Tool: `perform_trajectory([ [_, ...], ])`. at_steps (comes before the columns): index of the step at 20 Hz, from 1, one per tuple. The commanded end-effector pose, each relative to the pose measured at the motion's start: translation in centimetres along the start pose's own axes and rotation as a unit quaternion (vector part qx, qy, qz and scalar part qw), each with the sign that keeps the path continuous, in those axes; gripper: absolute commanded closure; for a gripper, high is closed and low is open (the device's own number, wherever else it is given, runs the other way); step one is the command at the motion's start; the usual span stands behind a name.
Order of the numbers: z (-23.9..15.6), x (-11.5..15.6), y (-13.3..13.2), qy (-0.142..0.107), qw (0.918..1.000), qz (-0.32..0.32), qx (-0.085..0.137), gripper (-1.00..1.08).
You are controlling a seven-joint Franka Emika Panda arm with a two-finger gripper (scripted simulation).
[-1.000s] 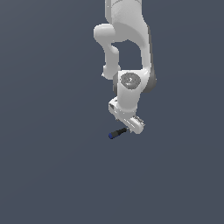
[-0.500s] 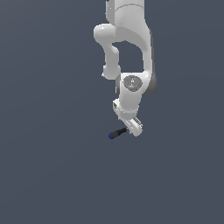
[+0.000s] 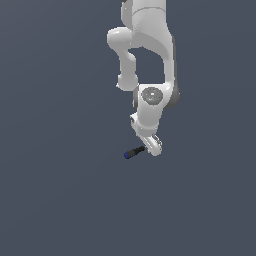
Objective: Pick up the object and move it to a goal position.
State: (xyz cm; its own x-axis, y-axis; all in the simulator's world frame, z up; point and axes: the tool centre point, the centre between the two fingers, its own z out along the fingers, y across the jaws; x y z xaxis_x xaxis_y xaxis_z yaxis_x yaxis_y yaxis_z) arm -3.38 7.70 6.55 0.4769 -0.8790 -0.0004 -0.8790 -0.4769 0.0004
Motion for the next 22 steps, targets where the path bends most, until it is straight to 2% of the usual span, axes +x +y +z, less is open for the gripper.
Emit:
perform_trajectory([
  [1,0.0,0.0,0.0,0.000,1.0000,0.000,0.000,-0.92],
  [13,4.4,0.0,0.1,0.000,1.0000,0.002,0.000,-0.92],
  [18,5.0,0.0,0.0,0.000,1.0000,0.002,0.000,-0.92],
  [19,5.0,0.0,0.0,0.000,1.0000,0.002,0.000,1.08],
  [22,5.0,0.0,0.0,0.000,1.0000,0.002,0.000,1.08],
])
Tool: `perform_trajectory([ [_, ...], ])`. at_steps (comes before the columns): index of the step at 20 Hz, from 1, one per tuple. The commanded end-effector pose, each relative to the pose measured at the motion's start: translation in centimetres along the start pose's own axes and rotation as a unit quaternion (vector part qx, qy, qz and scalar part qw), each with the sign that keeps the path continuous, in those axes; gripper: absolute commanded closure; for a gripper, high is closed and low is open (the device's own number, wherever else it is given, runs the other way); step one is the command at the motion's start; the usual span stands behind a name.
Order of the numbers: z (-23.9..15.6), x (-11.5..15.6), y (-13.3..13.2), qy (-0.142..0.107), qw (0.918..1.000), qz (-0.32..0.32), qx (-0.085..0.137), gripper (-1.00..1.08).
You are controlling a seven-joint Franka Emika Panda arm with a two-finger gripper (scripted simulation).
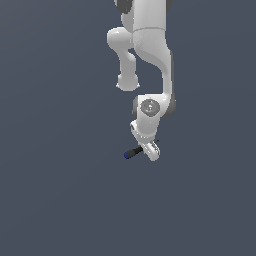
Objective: Pick up the object and move it to a goal position.
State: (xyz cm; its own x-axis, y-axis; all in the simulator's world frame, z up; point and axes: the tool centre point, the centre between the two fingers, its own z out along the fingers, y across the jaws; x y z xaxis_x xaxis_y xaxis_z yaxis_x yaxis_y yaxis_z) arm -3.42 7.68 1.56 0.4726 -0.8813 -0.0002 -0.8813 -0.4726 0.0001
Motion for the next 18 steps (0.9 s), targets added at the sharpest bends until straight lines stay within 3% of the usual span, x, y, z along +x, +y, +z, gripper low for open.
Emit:
perform_trajectory([
  [1,0.0,0.0,0.0,0.000,1.0000,0.000,0.000,1.08],
  [10,-0.3,0.2,0.0,0.000,1.0000,0.000,0.000,1.08],
  [18,-4.0,3.2,0.5,0.000,1.0000,0.000,0.000,1.08],
])
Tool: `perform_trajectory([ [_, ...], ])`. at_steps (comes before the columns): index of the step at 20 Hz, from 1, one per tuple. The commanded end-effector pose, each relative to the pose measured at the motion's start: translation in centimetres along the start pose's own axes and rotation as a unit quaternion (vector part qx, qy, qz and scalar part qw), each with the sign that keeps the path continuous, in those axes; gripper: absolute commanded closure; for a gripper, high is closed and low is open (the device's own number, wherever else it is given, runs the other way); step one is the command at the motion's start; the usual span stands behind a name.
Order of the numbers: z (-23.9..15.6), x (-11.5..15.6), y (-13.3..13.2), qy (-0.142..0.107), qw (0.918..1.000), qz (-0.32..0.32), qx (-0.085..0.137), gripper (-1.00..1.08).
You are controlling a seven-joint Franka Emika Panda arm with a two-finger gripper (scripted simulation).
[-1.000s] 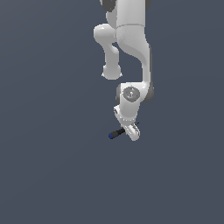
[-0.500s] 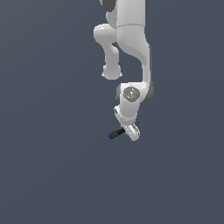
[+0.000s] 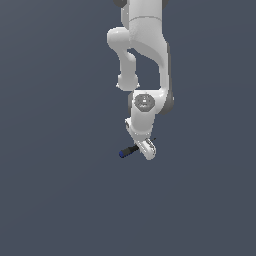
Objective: Pick up the object and move it to a goal position.
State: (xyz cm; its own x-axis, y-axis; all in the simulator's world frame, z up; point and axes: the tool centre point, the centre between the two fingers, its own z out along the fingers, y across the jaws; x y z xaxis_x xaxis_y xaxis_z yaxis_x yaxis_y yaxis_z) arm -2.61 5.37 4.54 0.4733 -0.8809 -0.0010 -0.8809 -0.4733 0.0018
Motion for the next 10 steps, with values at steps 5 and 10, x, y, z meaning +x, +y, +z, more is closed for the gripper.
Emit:
perform_trajectory([
  [5,-5.1,4.2,0.5,0.000,1.0000,0.001,0.001,1.08],
  [10,-9.6,7.8,0.9,0.000,1.0000,0.001,0.001,1.08],
])
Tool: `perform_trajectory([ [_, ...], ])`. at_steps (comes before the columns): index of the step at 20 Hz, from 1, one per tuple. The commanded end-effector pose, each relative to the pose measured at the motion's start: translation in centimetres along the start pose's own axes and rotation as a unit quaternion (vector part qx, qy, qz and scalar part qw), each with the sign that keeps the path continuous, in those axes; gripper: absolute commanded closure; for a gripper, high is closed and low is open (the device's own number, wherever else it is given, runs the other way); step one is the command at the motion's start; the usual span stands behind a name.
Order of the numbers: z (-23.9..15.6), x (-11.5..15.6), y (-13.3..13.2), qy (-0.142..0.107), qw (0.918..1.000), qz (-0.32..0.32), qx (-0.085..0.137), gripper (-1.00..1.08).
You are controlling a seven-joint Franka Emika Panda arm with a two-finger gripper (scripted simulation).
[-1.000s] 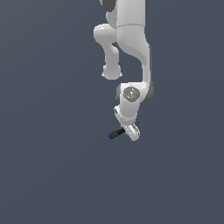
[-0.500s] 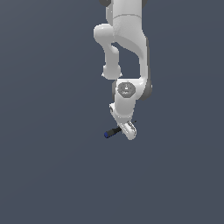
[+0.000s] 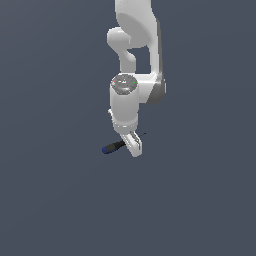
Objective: Pick up the object and move it to a goal position.
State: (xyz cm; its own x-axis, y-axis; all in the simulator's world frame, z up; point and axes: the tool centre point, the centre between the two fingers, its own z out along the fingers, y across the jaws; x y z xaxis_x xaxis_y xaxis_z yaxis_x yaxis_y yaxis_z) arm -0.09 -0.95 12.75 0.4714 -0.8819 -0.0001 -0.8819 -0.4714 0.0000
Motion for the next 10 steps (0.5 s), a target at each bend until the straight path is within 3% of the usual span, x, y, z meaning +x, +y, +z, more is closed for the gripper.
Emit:
perform_trajectory([
  [1,-2.1,1.7,0.2,0.000,1.0000,0.000,0.000,1.08],
  [10,-6.1,5.0,0.3,0.000,1.0000,-0.001,0.000,1.08],
])
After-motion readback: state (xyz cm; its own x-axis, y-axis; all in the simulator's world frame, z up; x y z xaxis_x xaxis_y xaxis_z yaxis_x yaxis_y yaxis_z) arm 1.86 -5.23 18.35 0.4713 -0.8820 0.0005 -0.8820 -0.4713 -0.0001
